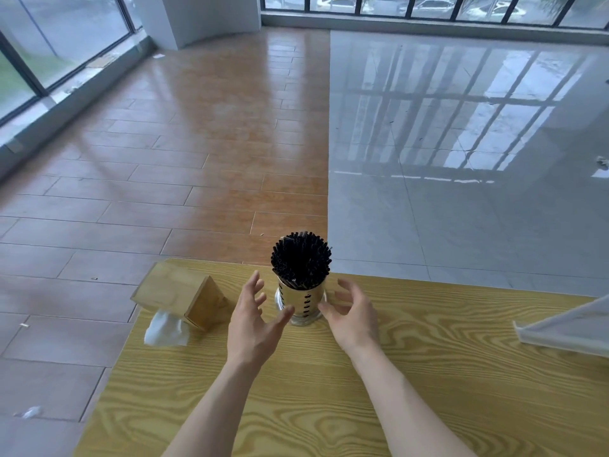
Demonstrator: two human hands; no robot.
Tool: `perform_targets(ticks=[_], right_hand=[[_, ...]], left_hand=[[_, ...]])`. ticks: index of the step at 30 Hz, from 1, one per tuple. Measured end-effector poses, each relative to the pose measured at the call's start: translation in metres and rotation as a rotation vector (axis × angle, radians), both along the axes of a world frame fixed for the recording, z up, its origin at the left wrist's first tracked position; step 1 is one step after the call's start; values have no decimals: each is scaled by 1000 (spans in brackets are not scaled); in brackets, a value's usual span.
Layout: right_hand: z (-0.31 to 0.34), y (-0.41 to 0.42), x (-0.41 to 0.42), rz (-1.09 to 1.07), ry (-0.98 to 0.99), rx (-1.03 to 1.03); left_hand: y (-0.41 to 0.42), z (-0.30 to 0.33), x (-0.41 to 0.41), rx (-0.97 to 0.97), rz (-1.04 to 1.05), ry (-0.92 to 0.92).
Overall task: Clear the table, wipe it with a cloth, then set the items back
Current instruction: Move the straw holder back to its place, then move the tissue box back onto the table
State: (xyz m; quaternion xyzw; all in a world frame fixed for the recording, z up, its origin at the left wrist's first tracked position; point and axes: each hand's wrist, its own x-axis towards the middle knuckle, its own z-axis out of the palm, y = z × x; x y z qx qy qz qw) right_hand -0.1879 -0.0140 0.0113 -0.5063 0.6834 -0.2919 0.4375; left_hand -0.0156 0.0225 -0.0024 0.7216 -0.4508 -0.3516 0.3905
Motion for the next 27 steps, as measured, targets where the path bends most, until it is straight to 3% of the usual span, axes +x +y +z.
perform_targets(ticks=[6, 18, 27], right_hand=[[-14, 33, 14, -71, 35, 68], [-10, 62, 142, 120, 65, 71], [-18, 42, 217, 151, -3, 64]], left_hand=[[33, 14, 30, -58, 38, -81], [50, 33, 173, -204, 272, -87], [30, 5, 251, 29, 121, 238]])
